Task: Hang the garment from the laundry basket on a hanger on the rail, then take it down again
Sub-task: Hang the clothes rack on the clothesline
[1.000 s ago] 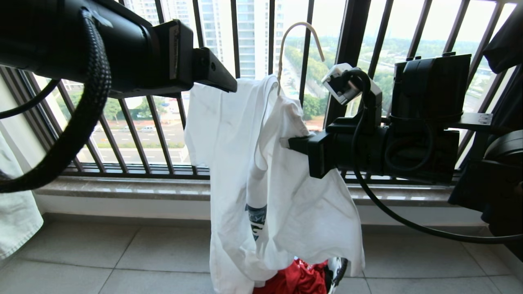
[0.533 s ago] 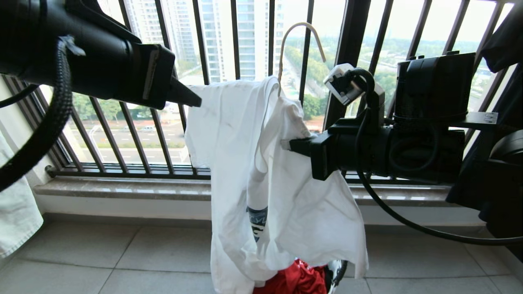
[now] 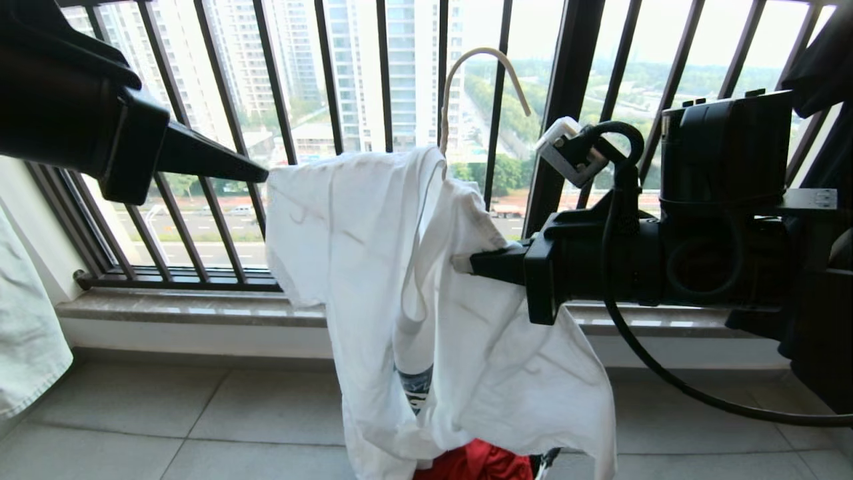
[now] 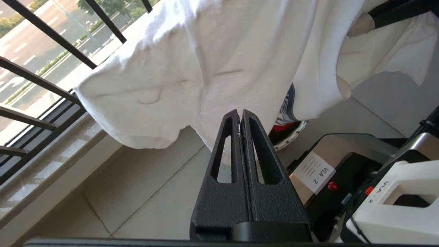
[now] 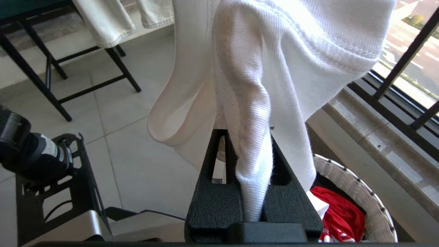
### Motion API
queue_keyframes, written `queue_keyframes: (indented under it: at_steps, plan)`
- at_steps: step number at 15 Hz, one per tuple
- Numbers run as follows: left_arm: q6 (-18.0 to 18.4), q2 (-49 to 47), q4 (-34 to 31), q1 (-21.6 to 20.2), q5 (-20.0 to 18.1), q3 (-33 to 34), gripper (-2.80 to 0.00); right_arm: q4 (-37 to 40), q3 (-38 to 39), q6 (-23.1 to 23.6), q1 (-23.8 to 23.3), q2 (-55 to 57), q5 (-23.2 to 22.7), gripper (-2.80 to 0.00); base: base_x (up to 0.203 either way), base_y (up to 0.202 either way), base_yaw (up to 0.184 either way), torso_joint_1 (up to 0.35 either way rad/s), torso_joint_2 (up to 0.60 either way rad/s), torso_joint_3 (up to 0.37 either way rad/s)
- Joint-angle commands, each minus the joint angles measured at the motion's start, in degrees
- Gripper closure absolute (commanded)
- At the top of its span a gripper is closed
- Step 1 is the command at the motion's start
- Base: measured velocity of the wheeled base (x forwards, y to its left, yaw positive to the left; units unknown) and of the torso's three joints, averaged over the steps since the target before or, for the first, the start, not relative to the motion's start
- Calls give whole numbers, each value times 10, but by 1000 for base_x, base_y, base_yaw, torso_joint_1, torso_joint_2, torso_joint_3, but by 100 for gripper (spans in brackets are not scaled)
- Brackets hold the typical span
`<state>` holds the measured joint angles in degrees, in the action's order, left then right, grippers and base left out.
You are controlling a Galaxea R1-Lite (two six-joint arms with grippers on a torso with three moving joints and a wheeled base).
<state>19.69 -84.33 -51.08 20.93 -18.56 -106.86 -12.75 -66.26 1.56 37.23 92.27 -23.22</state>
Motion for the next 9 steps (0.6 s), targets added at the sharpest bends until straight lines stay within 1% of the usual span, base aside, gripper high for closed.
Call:
queue_keyframes:
  at_steps: [1, 2, 5, 6, 7, 8, 9]
  plan:
    - [49, -1, -26, -2, -14, -3, 0, -2, 16, 0, 0, -16, -42, 0, 0, 0, 0, 0, 0, 0]
    - [50, -6, -25, -2, -23, -7, 0, -2, 17, 0, 0, -17, -55, 0, 0, 0, 0, 0, 0, 0]
    - [49, -14, -29, -2, -29, -18, 0, -2, 24, 0, -1, -10, -72, 0, 0, 0, 0, 0, 0, 0]
    - [50, -10, -30, -1, -29, -15, -280, -2, 25, 0, -1, -7, -72, 0, 0, 0, 0, 0, 0, 0]
    - [46, -8, -29, 0, -42, -21, -280, -2, 25, 0, -2, -5, -72, 0, 0, 0, 0, 0, 0, 0]
    - [27, -8, -29, 2, -62, -35, -280, -2, 24, 0, -3, -4, -72, 0, 0, 0, 0, 0, 0, 0]
    - [-10, -9, -25, 3, -78, -49, -280, -3, 24, 0, -4, -3, -72, 0, 0, 0, 0, 0, 0, 0]
